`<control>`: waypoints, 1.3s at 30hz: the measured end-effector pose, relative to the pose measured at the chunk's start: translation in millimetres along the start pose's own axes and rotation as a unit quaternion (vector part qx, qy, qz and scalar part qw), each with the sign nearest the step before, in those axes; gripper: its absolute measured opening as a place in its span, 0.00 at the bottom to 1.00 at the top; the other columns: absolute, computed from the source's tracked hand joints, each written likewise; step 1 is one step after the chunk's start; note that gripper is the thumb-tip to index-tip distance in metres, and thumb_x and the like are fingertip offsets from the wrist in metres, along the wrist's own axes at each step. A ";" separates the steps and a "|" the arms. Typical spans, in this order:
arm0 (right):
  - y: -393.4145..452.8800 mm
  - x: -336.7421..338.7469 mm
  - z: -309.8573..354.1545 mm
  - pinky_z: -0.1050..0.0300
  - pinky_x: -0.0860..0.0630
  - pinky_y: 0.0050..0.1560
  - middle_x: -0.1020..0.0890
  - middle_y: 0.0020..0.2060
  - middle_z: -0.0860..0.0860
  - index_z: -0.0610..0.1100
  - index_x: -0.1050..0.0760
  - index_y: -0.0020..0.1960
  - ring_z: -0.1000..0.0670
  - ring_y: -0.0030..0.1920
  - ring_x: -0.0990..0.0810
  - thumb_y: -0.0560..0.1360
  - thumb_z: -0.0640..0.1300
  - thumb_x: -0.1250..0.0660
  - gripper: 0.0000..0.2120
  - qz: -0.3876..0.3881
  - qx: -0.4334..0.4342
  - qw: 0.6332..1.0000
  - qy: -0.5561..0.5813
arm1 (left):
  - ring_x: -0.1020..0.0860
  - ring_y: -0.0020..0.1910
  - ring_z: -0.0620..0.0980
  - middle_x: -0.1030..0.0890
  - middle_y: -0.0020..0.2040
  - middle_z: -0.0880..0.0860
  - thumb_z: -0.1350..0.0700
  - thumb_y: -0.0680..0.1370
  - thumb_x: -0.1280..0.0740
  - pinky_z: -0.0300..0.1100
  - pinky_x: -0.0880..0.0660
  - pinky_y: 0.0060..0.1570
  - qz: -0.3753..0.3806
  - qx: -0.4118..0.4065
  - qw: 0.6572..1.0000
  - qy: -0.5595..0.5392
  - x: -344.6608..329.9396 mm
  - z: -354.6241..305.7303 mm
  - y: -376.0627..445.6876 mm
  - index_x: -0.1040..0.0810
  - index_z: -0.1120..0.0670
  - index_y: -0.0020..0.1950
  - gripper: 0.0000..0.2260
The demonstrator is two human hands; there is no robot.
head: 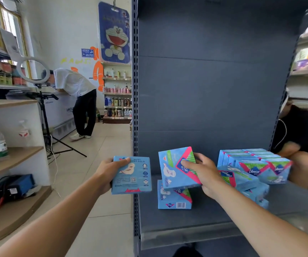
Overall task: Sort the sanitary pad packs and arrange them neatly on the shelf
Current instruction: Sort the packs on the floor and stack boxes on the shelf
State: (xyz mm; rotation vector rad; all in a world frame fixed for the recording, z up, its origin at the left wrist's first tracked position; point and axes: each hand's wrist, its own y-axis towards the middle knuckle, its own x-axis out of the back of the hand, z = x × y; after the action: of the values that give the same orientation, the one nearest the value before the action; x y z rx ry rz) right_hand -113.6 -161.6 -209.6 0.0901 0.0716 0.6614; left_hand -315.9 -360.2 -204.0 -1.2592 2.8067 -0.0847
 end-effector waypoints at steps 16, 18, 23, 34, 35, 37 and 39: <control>-100.4 179.7 64.9 0.52 0.22 0.45 0.16 0.54 0.42 0.43 0.22 0.62 0.44 0.46 0.16 0.69 0.51 0.29 0.24 -0.050 -0.057 0.987 0.142 | 0.18 0.46 0.59 0.17 0.48 0.62 0.70 0.71 0.28 0.53 0.20 0.47 0.376 -0.135 0.916 0.032 -217.3 -28.9 -56.0 0.20 0.60 0.53 0.12; -116.9 199.6 68.2 0.49 0.23 0.51 0.18 0.59 0.41 0.41 0.24 0.66 0.42 0.52 0.17 0.66 0.51 0.26 0.30 -0.050 -0.084 0.986 0.135 | 0.18 0.49 0.59 0.17 0.50 0.63 0.73 0.70 0.29 0.49 0.20 0.47 0.431 -0.162 0.886 0.055 -243.8 -27.7 -67.8 0.19 0.60 0.54 0.15; -161.8 242.9 66.7 0.46 0.28 0.61 0.23 0.66 0.41 0.42 0.25 0.69 0.41 0.62 0.23 0.59 0.53 0.18 0.41 -0.024 -0.123 0.984 0.125 | 0.19 0.52 0.57 0.18 0.52 0.61 0.75 0.67 0.29 0.46 0.20 0.48 0.521 -0.157 0.835 0.081 -293.7 -18.6 -89.7 0.22 0.66 0.59 0.21; -211.5 291.4 50.5 0.49 0.28 0.57 0.18 0.56 0.42 0.42 0.18 0.59 0.43 0.52 0.18 0.77 0.54 0.38 0.20 -0.087 -0.156 0.975 0.133 | 0.30 0.49 0.62 0.28 0.48 0.64 0.74 0.57 0.42 0.53 0.30 0.50 0.623 -0.083 0.777 -0.025 -373.8 18.2 -110.0 0.31 0.74 0.54 0.24; -213.0 298.2 47.4 0.48 0.28 0.59 0.19 0.58 0.42 0.42 0.19 0.61 0.43 0.54 0.19 0.77 0.55 0.37 0.21 -0.096 -0.153 0.975 0.130 | 0.30 0.49 0.61 0.29 0.48 0.63 0.75 0.57 0.43 0.51 0.31 0.50 0.622 -0.080 0.778 -0.031 -379.3 22.0 -111.2 0.30 0.74 0.54 0.24; -217.1 310.4 41.9 0.46 0.30 0.61 0.21 0.63 0.43 0.44 0.24 0.67 0.42 0.60 0.23 0.77 0.57 0.36 0.24 -0.109 -0.143 0.975 0.131 | 0.29 0.51 0.61 0.27 0.50 0.63 0.75 0.57 0.43 0.51 0.33 0.50 0.613 -0.059 0.786 -0.050 -390.0 28.0 -115.4 0.28 0.68 0.57 0.27; -220.9 321.1 36.0 0.44 0.30 0.63 0.22 0.65 0.43 0.44 0.24 0.68 0.42 0.62 0.24 0.76 0.58 0.35 0.25 -0.128 -0.143 0.974 0.119 | 0.27 0.53 0.61 0.24 0.54 0.62 0.74 0.55 0.43 0.52 0.34 0.50 0.609 0.001 0.790 -0.072 -401.8 32.5 -118.4 0.27 0.60 0.59 0.32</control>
State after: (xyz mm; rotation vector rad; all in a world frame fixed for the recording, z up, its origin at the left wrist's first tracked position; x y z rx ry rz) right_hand 277.1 -139.6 -209.4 -0.2733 0.2148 0.4169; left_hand 41.4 -139.3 -212.8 0.6765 2.8439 0.0790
